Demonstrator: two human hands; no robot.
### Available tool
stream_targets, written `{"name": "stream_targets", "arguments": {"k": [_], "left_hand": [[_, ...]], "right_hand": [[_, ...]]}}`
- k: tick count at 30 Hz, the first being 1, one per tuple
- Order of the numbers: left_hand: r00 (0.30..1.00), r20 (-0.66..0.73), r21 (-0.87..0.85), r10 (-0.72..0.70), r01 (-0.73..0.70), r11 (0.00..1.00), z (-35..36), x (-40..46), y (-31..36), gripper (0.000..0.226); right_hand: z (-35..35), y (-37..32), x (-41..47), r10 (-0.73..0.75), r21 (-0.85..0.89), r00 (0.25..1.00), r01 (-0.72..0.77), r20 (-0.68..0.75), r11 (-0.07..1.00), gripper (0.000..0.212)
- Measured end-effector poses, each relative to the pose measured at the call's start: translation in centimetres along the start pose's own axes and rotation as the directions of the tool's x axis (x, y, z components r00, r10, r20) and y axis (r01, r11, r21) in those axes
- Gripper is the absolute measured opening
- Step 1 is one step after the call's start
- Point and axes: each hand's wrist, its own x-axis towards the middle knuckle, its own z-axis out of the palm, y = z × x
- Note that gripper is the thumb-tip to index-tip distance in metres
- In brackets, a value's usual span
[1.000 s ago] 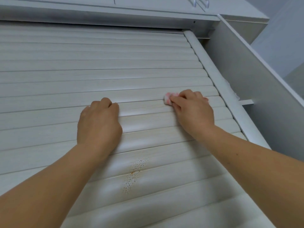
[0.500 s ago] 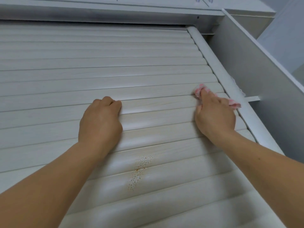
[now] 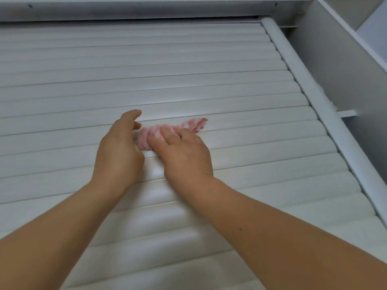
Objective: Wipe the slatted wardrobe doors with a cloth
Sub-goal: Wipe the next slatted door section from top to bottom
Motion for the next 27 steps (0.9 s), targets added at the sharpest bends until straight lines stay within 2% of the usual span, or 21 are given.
{"name": "stream_targets", "arguments": {"k": [4,5,9,13,15,18,19,21,23,25,27], "left_hand": [[0.998,0.046,0.077,0.046,-0.050,0.996,-0.4,-0.5,-0.4,0.070],[0.996,0.065,0.102,0.069,-0.075,0.992,-0.2,-0.7,-0.4,0.069],[0.979,0.156,0.170,0.133,-0.159,0.973,1.2,-1.6,-0.5,0.061],[0.951,0.218,0.212,0.218,-0.264,0.941,2.9,-2.2,0.9,0.065],[0.944,0.237,0.221,0.229,-0.282,0.934,3.6,-2.1,1.6,0.065],[0.942,0.232,0.230,0.241,-0.294,0.928,4.8,-1.8,2.3,0.063],[0.944,0.223,0.234,0.244,-0.295,0.926,5.0,-1.8,2.4,0.062],[0.947,0.205,0.242,0.248,-0.294,0.925,5.1,-1.8,2.6,0.061],[0.948,0.193,0.237,0.255,-0.297,0.925,5.1,-1.9,2.6,0.062],[0.949,0.183,0.229,0.258,-0.297,0.927,5.1,-1.9,2.6,0.062],[0.950,0.177,0.218,0.257,-0.292,0.931,5.2,-2.0,2.6,0.063]], "right_hand": [[-1.6,1.9,-0.7,-0.116,-0.118,0.982,0.134,0.146,0.984,0.057],[-2.2,3.1,-1.0,-0.105,-0.127,0.980,0.127,0.168,0.984,0.057],[-3.9,8.7,-2.4,0.096,-0.214,0.984,-0.062,0.152,0.975,0.056],[-4.5,12.4,-3.5,0.367,-0.235,0.930,-0.351,0.027,0.907,0.048],[-4.3,12.1,-3.8,0.353,-0.244,0.934,-0.331,0.050,0.911,0.051],[-4.8,13.9,-4.6,0.223,-0.280,0.967,-0.183,0.120,0.942,0.056],[-5.3,15.4,-4.8,0.238,-0.284,0.963,-0.194,0.127,0.939,0.054],[-6.2,18.3,-5.0,0.364,-0.308,0.926,-0.319,0.097,0.896,0.048],[-6.9,20.2,-5.6,0.474,-0.421,0.878,-0.405,0.067,0.811,0.051],[-7.3,21.2,-6.3,0.499,-0.497,0.866,-0.417,0.037,0.761,0.054],[-7.5,21.5,-6.9,0.531,-0.479,0.848,-0.467,-0.003,0.743,0.053]]}}
